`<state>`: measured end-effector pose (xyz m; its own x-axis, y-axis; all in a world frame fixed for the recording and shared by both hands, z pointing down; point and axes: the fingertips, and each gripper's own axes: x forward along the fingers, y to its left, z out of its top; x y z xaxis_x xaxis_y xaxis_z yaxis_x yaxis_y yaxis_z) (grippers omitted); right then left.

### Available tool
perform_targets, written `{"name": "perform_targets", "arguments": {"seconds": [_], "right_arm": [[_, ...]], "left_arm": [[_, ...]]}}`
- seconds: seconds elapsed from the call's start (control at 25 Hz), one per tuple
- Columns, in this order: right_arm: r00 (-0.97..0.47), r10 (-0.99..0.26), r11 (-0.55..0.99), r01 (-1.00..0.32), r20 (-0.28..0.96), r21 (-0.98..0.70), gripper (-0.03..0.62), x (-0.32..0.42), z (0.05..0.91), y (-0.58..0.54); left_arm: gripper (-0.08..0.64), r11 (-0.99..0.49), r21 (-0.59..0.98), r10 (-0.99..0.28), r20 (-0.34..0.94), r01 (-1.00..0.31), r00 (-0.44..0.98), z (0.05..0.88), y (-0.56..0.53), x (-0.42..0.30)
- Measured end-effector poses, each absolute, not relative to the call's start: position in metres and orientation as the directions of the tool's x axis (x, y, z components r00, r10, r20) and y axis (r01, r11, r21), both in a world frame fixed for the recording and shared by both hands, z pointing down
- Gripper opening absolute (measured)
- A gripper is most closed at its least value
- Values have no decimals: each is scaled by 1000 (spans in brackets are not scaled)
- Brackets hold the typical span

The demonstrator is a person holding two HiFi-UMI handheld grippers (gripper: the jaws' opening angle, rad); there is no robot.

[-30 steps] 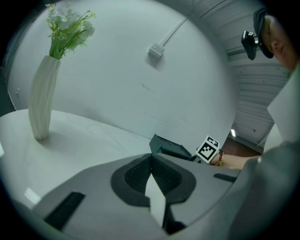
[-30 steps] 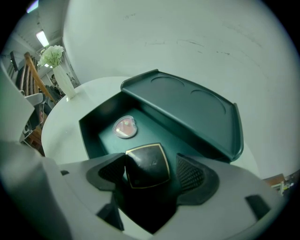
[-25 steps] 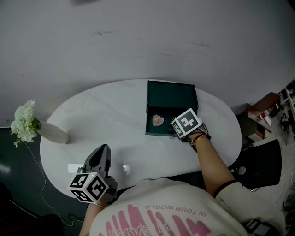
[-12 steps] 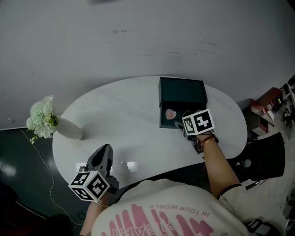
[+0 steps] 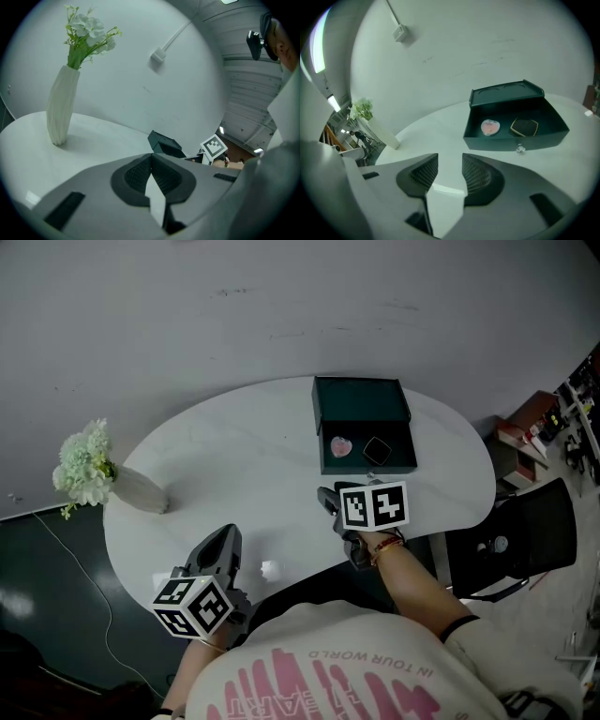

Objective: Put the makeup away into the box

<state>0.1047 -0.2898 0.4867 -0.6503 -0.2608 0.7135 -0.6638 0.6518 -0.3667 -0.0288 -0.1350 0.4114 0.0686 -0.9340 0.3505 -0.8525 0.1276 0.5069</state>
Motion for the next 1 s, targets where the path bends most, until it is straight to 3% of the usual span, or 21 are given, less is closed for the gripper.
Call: {"name": "perform_targets", "arguments": {"seconds": [0.28, 0.68, 1.0], "right_arm": [[-739, -277, 658, -612, 614, -440, 3, 76, 469, -236], [-881, -371, 769, -468, 293, -435, -2, 61, 399, -195], [-856, -393, 755, -509, 336, -413, -2, 80, 406, -196]], "left_arm": [[2, 126, 509, -950, 309, -851, 44, 407, -119, -23], [2, 170, 437, -973, 216, -883, -81, 389, -100, -24], [2, 170, 459, -971, 227, -872, -70, 396, -92, -12]]}}
